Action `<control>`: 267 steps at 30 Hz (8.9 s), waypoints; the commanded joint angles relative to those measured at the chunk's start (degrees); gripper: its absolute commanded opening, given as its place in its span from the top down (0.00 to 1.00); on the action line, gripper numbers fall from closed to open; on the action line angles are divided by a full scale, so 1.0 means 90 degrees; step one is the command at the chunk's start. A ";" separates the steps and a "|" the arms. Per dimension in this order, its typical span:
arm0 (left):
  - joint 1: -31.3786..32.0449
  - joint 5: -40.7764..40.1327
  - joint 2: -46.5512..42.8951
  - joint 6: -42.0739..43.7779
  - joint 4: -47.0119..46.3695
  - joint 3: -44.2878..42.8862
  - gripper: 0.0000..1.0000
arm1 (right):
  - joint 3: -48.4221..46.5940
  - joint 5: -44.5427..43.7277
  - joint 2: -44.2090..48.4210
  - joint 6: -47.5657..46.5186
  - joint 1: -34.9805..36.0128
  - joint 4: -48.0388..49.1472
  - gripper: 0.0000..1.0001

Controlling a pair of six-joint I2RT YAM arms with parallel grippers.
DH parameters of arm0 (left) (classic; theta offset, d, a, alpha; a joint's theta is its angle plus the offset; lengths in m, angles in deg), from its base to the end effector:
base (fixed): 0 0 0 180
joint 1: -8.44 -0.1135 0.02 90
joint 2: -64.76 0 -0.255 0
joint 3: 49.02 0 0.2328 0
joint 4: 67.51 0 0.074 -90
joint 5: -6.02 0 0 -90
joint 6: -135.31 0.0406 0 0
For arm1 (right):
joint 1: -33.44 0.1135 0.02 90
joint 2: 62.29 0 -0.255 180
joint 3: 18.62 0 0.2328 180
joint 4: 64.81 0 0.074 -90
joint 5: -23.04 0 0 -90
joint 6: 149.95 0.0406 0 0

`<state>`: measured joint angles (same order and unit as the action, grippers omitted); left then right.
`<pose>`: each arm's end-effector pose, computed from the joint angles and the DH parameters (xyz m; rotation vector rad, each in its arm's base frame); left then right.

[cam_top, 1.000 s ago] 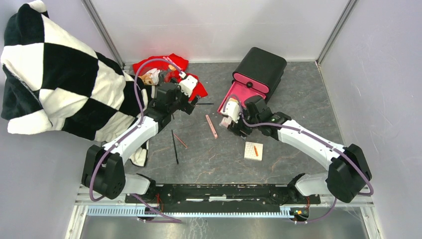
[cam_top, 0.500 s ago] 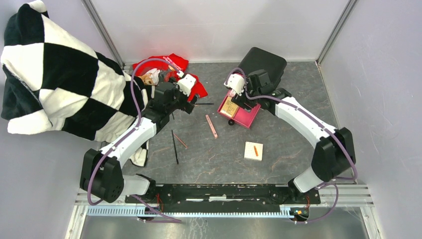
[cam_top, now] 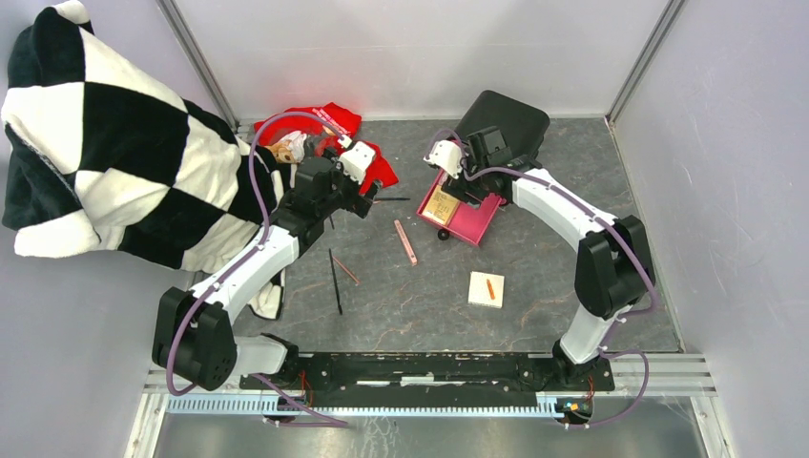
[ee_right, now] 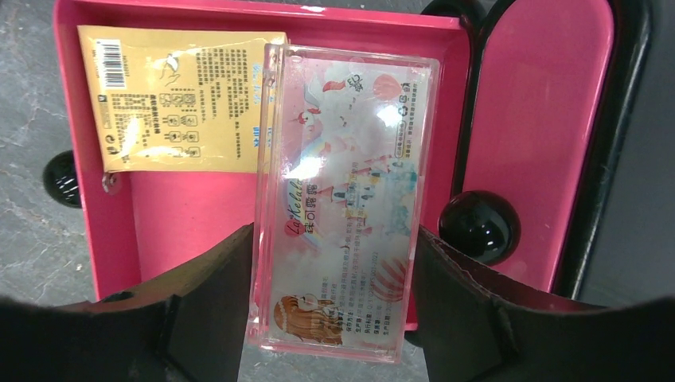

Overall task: Organize the makeup
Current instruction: Place the makeup in the drawer, then pick up the makeup from the center of the board, then place the makeup in the drawer.

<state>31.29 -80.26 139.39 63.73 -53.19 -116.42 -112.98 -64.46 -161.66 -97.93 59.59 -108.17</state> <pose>0.2661 -0.1150 0.2880 0.7265 1.8072 -0.1144 0.3309 0.1645 0.2591 -1.2987 2.0354 -0.0422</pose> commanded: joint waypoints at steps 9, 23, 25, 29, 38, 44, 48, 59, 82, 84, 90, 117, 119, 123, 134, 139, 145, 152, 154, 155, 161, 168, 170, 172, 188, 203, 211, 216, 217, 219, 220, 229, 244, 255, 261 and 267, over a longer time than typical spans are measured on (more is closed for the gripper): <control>-0.0036 0.0284 -0.0138 -0.0195 -0.0282 -0.0127 0.00 | -0.0279 -0.0179 -0.0424 -0.0253 -0.0226 0.0216 0.34; -0.0034 0.0339 -0.0118 -0.0183 -0.0295 -0.0081 0.00 | -0.0268 -0.0127 -0.0653 -0.0157 -0.0583 0.0600 0.34; -0.0036 0.0354 -0.0114 -0.0186 -0.0292 -0.0079 0.00 | -0.0246 -0.0012 -0.0598 -0.0085 -0.0673 0.0696 0.34; -0.0032 0.0362 -0.0099 -0.0188 -0.0302 -0.0078 0.00 | -0.0180 0.0082 -0.0521 -0.0038 -0.0764 0.0823 0.34; -0.0029 0.0386 -0.0080 -0.0163 -0.0298 -0.0069 0.00 | -0.0193 0.0285 -0.0558 -0.0042 -0.0843 0.0810 0.34; -0.0032 0.0513 -0.0042 -0.0152 -0.0293 -0.0062 0.00 | -0.0034 0.0116 -0.0563 -0.0058 -0.0836 0.0990 0.31; -0.0030 0.0548 -0.0031 -0.0137 -0.0282 -0.0055 0.00 | -0.0035 0.0046 -0.0633 -0.0080 -0.0845 0.1091 0.29; -0.0037 0.0580 -0.0011 -0.0113 -0.0273 -0.0046 0.00 | 0.0221 0.0015 -0.0697 -0.0560 -0.0773 0.1339 0.25; -0.0030 0.0701 0.0057 -0.0088 -0.0224 -0.0059 0.00 | 0.0240 0.0010 -0.0877 -0.0669 -0.0766 0.1615 0.25; -0.0035 0.0730 0.0058 -0.0093 -0.0206 -0.0064 0.00 | 0.0258 0.0065 -0.0855 -0.0585 -0.0761 0.1649 0.26; -0.0030 0.0948 0.0104 -0.0086 -0.0162 -0.0072 0.00 | 0.0560 0.0538 -0.0413 -0.0383 -0.0763 0.1733 0.22; -0.0029 0.1145 0.0085 -0.0083 -0.0153 -0.0098 0.00 | 0.3159 0.3135 0.2658 -0.1797 -0.0631 -0.0580 0.02; -0.0031 0.1143 0.0086 -0.0093 -0.0163 -0.0098 0.00 | 0.3457 0.3174 0.2837 -0.1869 -0.0476 -0.0763 0.02; -0.0038 0.1127 0.0129 -0.0084 -0.0158 -0.0088 0.00 | 0.4008 0.3082 0.3122 -0.1820 -0.0090 -0.0809 0.02; -0.0029 0.1207 0.0165 -0.0047 -0.0083 -0.0081 0.00 | 0.4561 0.2494 0.2932 -0.1582 0.0314 -0.0405 0.02; -0.0030 0.1231 0.0154 -0.0039 -0.0064 -0.0078 0.00 | 0.4596 0.2305 0.2820 -0.1486 0.0326 -0.0269 0.02; -0.0030 0.1254 0.0164 -0.0025 -0.0053 -0.0083 0.00 | 0.4690 0.2320 0.2712 -0.1454 0.0334 -0.0259 0.02; -0.0034 0.1271 0.0196 -0.0010 -0.0040 -0.0088 0.00 | 0.4762 0.2208 0.2481 -0.1382 0.0336 -0.0100 0.02; -0.0030 0.1272 0.0187 -0.0005 -0.0033 -0.0093 0.00 | 0.4752 0.2161 0.2398 -0.1366 0.0339 -0.0066 0.03; -0.0034 0.1275 0.0191 -0.0005 -0.0022 -0.0084 0.00 | 0.4742 0.2122 0.2364 -0.1349 0.0337 -0.0047 0.04; -0.0037 0.1292 0.0167 0.0005 -0.0019 -0.0079 0.00 | 0.4590 0.1929 0.2097 -0.1357 0.0345 -0.0091 0.22; -0.0031 0.1187 0.0052 -0.0012 -0.0049 -0.0085 0.00 | 0.3695 0.2016 0.2212 -0.1629 0.0359 -0.0812 0.49; -0.0029 0.1133 0.0006 -0.0029 -0.0082 -0.0074 0.00 | 0.3305 0.1931 0.2296 -0.1765 0.0394 -0.1016 0.50; -0.0031 0.1102 -0.0022 -0.0049 -0.0104 -0.0078 0.00 | 0.2848 0.1788 0.2304 -0.1928 0.0427 -0.1252 0.51; -0.0131 0.0466 -0.0263 -0.0375 -0.0214 -0.0193 0.00 | -0.0150 -0.0145 0.0368 -0.1168 0.0467 -0.1163 0.51; -0.0225 0.0478 -0.0297 -0.0474 -0.0238 -0.0183 0.00 | 0.0032 -0.0835 -0.0092 0.0086 0.0332 -0.0574 0.52; -0.0235 0.0540 -0.0300 -0.0474 -0.0196 -0.0179 0.00 | -0.0277 0.0131 -0.0397 0.0368 0.0095 -0.0817 0.52; -0.0238 0.0581 -0.0319 -0.0474 -0.0202 -0.0166 0.00 | -0.0644 0.0951 -0.0647 0.0454 -0.0255 -0.1186 0.52; -0.0244 0.0598 -0.0309 -0.0474 -0.0205 -0.0166 0.00 | -0.0709 0.1109 -0.0708 0.0446 -0.0313 -0.1243 0.52; -0.0244 0.0616 -0.0304 -0.0465 -0.0195 -0.0169 0.00 | -0.0805 0.1279 -0.0807 0.0405 -0.0377 -0.1334 0.52; -0.0247 0.0620 -0.0304 -0.0459 -0.0195 -0.0167 0.00 | -0.0842 0.1357 -0.0858 0.0394 -0.0412 -0.1364 0.52; -0.0245 0.0660 -0.0246 -0.0445 -0.0194 -0.0166 0.00 | -0.1236 0.2286 -0.1002 0.0324 -0.0619 -0.1767 0.53; -0.0245 0.0680 -0.0197 -0.0415 -0.0213 -0.0147 0.00 | -0.1656 0.2407 -0.1598 0.0350 -0.0838 -0.2122 0.52; -0.0250 0.0680 -0.0189 -0.0398 -0.0214 -0.0147 0.00 | -0.1681 0.2643 -0.1518 0.0434 -0.1015 -0.2214 0.52; -0.0250 0.0682 -0.0178 -0.0396 -0.0214 -0.0147 0.00 | -0.1313 0.2733 -0.1002 0.0454 -0.1016 -0.1870 0.52; -0.0251 0.0680 -0.0180 -0.0386 -0.0205 -0.0154 0.00 | -0.1251 0.3220 -0.0992 0.0413 -0.1017 -0.2101 0.52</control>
<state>29.41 -74.79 138.47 61.78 -52.76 -116.44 -124.78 -39.41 -172.98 -94.25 50.76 -127.01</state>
